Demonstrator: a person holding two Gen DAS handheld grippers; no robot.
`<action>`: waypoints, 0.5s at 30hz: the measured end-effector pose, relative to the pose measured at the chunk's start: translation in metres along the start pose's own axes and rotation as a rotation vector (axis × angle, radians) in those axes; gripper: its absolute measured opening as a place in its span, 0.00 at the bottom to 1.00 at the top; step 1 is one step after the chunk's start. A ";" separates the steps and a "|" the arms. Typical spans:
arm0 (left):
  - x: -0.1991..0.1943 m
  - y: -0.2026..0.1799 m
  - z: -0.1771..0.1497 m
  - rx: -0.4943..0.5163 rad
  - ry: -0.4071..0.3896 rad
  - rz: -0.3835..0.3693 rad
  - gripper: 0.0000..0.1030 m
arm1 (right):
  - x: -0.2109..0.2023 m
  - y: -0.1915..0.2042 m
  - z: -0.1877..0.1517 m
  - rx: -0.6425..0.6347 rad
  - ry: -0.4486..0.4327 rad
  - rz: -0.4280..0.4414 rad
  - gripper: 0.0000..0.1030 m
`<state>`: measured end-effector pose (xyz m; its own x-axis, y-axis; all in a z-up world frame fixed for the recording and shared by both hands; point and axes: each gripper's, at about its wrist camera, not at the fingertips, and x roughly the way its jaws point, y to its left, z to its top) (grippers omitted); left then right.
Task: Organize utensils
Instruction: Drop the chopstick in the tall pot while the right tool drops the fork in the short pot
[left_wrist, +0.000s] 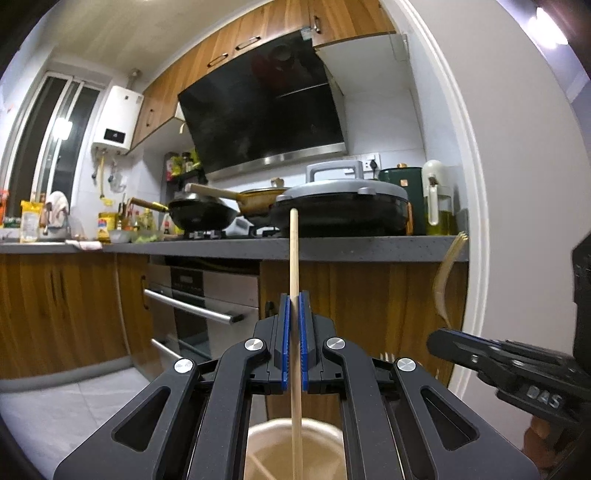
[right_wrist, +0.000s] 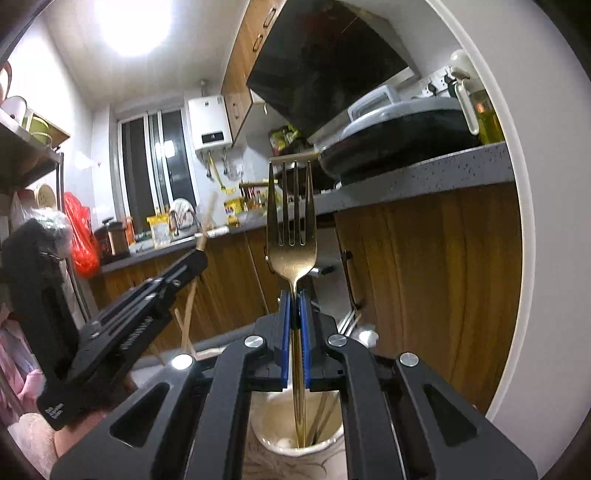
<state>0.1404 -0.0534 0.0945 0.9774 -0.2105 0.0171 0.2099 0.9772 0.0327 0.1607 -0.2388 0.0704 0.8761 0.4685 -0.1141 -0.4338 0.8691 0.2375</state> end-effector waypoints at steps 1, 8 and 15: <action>-0.006 -0.001 -0.001 0.009 -0.001 -0.003 0.05 | -0.002 0.001 -0.001 -0.004 0.005 -0.004 0.05; -0.040 -0.001 -0.021 -0.031 0.101 0.018 0.05 | -0.006 0.006 -0.015 -0.038 0.038 -0.029 0.05; -0.055 0.012 -0.039 -0.110 0.189 0.038 0.05 | -0.003 -0.005 -0.026 0.007 0.067 -0.054 0.05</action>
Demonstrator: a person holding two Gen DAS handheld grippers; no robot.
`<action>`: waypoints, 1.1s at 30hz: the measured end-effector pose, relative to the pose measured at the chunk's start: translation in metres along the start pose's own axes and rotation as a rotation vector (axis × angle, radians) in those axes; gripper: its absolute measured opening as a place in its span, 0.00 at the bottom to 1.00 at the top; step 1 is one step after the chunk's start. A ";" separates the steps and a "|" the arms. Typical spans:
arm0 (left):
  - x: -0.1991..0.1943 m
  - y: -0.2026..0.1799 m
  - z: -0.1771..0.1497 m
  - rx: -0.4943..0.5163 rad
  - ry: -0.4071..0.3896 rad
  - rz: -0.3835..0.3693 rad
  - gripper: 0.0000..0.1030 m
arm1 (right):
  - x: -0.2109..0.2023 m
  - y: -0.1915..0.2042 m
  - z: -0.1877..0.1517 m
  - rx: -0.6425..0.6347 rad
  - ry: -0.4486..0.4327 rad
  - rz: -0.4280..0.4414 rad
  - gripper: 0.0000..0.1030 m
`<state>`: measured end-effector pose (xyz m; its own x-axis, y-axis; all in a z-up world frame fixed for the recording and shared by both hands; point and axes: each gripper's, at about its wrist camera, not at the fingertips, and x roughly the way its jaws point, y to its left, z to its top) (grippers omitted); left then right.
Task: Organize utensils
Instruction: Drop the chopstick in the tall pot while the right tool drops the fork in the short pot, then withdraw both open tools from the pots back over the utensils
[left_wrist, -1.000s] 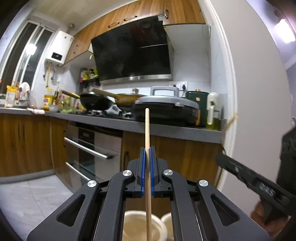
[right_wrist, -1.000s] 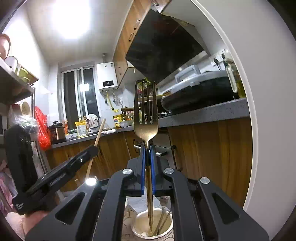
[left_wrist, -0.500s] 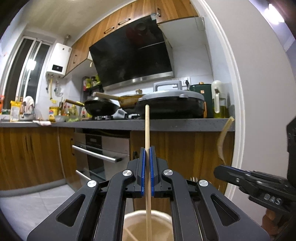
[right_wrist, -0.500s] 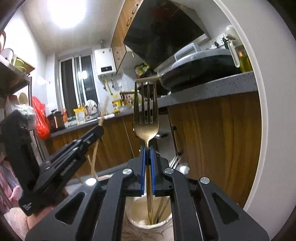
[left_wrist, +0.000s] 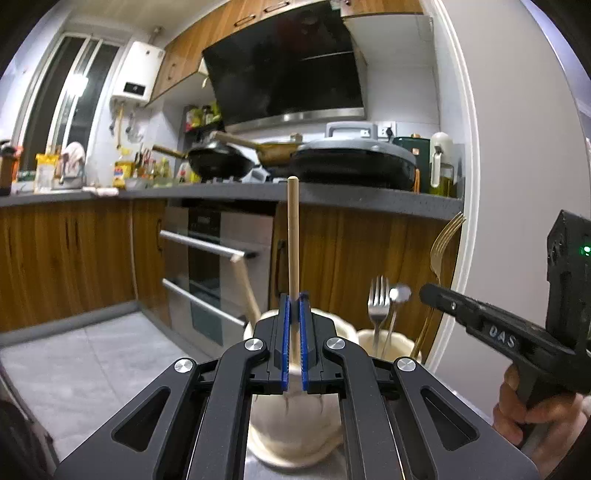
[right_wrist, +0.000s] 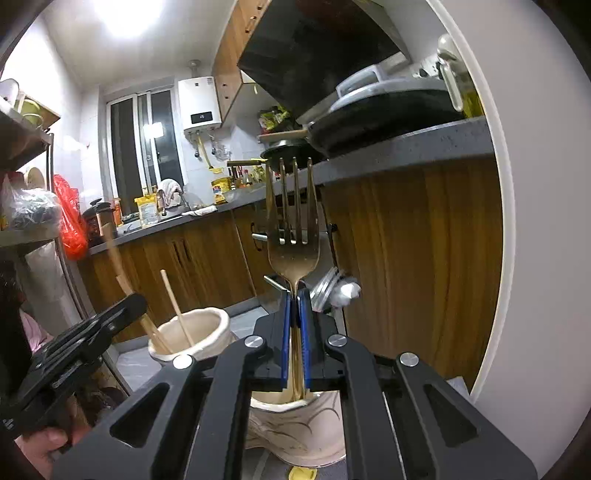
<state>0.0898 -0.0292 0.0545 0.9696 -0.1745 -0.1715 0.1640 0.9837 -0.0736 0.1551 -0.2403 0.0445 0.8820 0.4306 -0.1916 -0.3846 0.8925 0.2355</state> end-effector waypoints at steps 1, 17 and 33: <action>0.000 0.001 -0.003 -0.002 0.008 -0.001 0.05 | 0.001 -0.002 0.000 0.007 0.002 -0.001 0.05; -0.002 0.010 -0.014 0.005 0.069 0.002 0.18 | 0.017 -0.011 -0.005 0.058 0.053 -0.043 0.06; -0.005 0.018 -0.018 -0.008 0.076 0.034 0.46 | 0.020 -0.016 -0.008 0.072 0.064 -0.077 0.14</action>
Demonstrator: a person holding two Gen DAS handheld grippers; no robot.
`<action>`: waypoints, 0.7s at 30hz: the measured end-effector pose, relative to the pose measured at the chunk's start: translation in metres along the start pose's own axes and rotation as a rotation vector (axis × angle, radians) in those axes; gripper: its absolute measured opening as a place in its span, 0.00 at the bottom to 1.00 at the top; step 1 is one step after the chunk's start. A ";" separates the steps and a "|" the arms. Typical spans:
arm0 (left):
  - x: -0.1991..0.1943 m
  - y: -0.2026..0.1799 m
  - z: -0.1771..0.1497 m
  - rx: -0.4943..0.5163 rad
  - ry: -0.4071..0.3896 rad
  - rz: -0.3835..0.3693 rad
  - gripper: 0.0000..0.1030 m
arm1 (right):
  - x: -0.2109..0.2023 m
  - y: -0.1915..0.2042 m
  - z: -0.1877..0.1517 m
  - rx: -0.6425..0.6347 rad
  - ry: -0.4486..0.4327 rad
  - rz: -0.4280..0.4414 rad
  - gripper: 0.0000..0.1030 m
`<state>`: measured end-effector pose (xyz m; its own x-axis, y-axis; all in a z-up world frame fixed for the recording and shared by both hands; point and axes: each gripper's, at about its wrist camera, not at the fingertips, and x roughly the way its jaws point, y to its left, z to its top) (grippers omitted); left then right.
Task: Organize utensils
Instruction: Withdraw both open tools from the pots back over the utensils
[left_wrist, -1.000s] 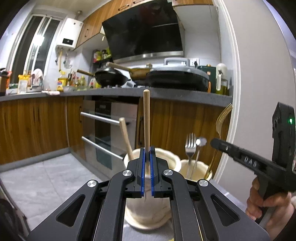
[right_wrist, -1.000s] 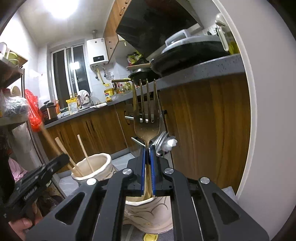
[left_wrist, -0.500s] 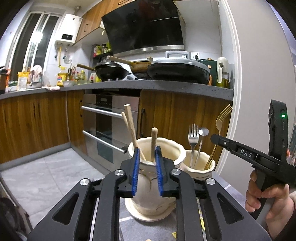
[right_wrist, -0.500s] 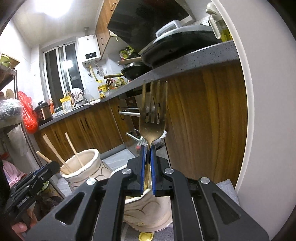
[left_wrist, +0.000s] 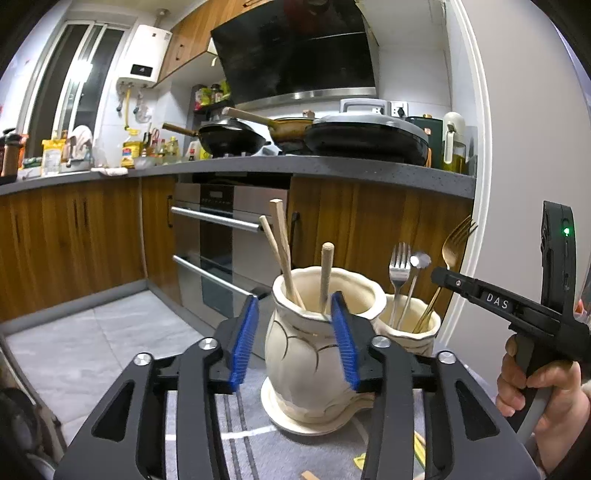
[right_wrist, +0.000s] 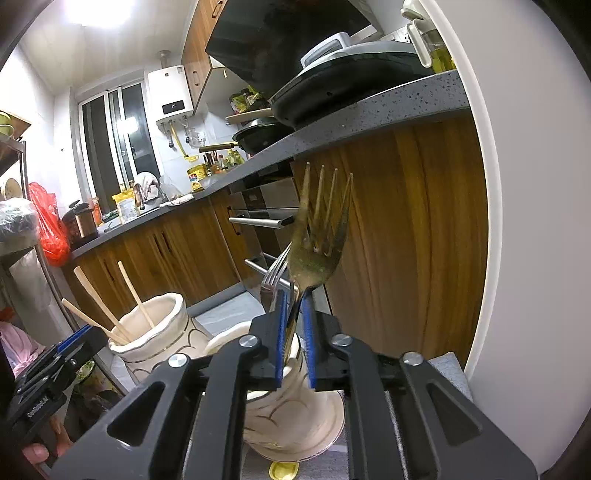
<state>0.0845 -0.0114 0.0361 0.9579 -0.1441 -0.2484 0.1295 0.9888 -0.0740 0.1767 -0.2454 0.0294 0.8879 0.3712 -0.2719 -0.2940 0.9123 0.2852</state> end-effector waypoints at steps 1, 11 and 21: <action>-0.001 0.001 0.000 -0.003 -0.003 0.000 0.47 | -0.001 0.000 0.000 0.006 -0.001 -0.001 0.18; -0.008 0.004 -0.002 0.002 -0.023 0.022 0.65 | -0.017 0.002 -0.001 0.019 -0.008 0.014 0.59; -0.028 0.006 -0.010 -0.011 -0.033 0.055 0.93 | -0.067 -0.002 -0.009 0.041 -0.089 -0.029 0.95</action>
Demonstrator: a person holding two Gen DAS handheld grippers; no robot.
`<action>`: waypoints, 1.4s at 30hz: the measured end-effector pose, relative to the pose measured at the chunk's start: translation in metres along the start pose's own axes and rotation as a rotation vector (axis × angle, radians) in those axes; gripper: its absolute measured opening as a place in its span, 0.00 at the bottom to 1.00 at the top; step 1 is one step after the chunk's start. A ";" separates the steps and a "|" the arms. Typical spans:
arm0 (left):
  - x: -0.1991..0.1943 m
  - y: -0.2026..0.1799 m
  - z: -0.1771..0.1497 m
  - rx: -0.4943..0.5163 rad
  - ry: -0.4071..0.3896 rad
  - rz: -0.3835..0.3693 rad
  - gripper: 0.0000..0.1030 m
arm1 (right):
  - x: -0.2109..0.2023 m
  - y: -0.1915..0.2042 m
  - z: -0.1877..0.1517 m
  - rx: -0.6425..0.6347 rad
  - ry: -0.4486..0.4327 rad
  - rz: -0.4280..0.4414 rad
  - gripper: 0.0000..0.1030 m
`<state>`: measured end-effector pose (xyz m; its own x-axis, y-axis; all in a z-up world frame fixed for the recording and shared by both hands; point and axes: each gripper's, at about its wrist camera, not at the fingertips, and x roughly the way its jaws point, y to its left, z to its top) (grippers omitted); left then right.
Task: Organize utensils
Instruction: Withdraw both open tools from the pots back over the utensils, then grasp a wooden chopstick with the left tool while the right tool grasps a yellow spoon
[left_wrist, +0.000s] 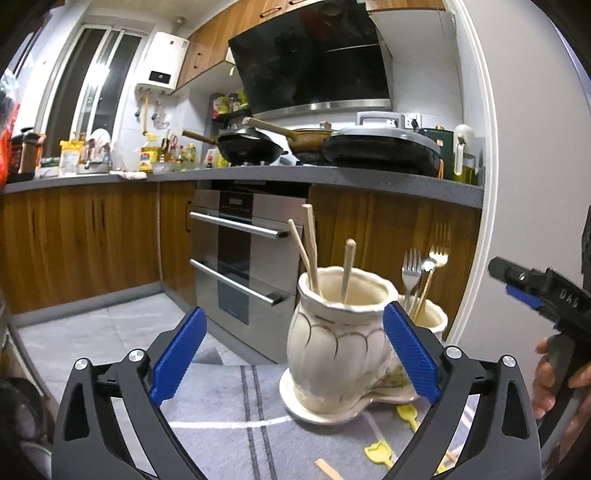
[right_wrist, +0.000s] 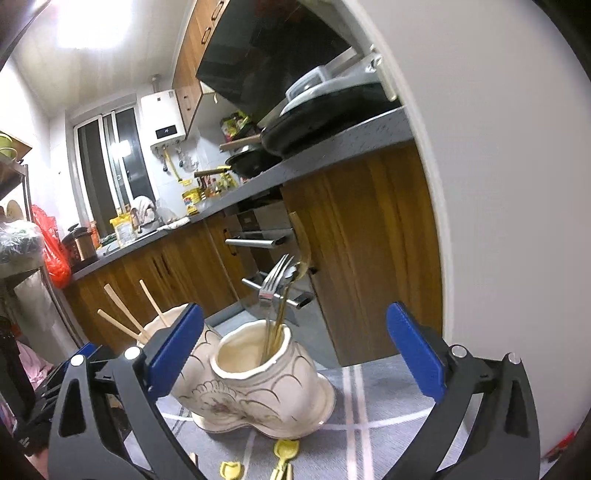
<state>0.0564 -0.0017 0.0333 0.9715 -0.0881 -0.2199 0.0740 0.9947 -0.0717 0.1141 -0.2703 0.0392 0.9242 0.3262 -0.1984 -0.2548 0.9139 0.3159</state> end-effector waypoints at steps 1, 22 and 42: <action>-0.002 -0.001 -0.001 0.006 0.003 -0.001 0.94 | -0.004 -0.001 -0.001 -0.002 0.000 -0.005 0.95; -0.037 0.015 -0.045 0.045 0.139 -0.006 0.95 | -0.022 -0.002 -0.042 -0.054 0.153 -0.055 0.95; -0.027 0.041 -0.059 -0.050 0.288 -0.023 0.95 | -0.006 0.075 -0.112 -0.365 0.512 -0.010 0.89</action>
<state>0.0202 0.0382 -0.0210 0.8651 -0.1295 -0.4846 0.0774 0.9890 -0.1262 0.0579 -0.1766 -0.0403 0.6964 0.3087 -0.6479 -0.4111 0.9116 -0.0075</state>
